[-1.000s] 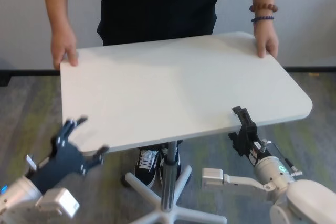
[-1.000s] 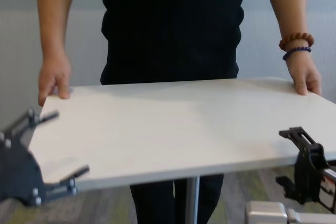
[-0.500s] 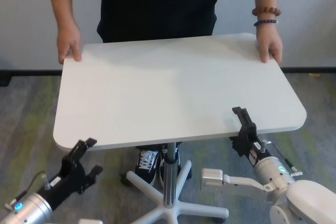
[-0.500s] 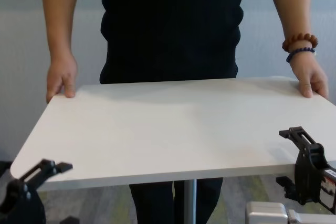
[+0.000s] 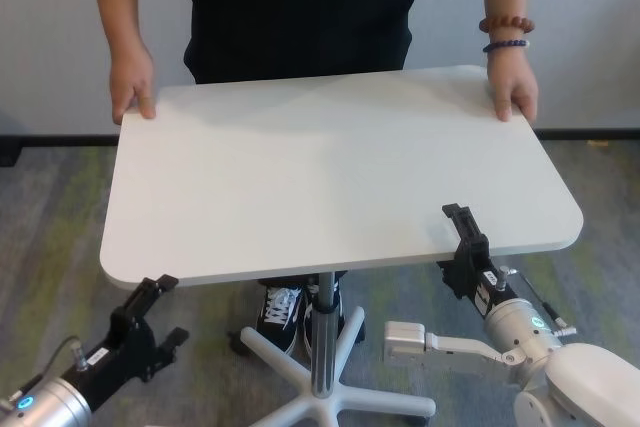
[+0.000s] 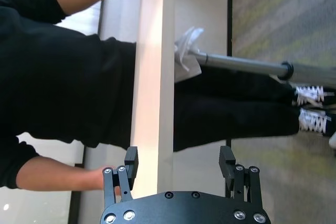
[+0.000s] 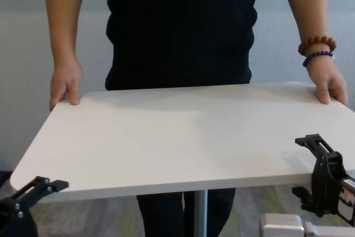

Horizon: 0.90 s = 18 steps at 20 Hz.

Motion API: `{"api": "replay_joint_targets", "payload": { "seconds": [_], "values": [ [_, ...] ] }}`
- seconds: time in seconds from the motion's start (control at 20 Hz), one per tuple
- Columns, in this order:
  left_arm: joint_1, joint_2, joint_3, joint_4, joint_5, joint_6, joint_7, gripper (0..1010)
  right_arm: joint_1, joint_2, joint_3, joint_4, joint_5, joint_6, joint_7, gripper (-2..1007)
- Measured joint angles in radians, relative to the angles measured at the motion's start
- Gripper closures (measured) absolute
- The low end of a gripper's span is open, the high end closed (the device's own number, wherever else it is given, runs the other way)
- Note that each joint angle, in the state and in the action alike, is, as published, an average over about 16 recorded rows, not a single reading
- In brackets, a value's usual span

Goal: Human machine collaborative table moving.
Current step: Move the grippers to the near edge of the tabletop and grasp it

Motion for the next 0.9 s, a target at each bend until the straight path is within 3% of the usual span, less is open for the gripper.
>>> {"api": "replay_joint_targets", "payload": {
  "seconds": [0.2, 0.6, 0.75, 0.9],
  "values": [
    [0.022, 0.005, -0.011, -0.03, 0.038, 0.065, -0.011, 10, 0.0, 0.0, 0.0, 0.0, 0.0, 0.0, 0.0, -1],
    [0.063, 0.001, -0.024, -0.096, 0.159, 0.236, -0.023, 10, 0.0, 0.0, 0.0, 0.0, 0.0, 0.0, 0.0, -1],
    [0.073, -0.005, -0.025, -0.113, 0.195, 0.28, -0.031, 10, 0.0, 0.0, 0.0, 0.0, 0.0, 0.0, 0.0, -1],
    [0.079, -0.014, -0.026, -0.124, 0.215, 0.303, -0.038, 10, 0.0, 0.0, 0.0, 0.0, 0.0, 0.0, 0.0, -1]
  ]
}}
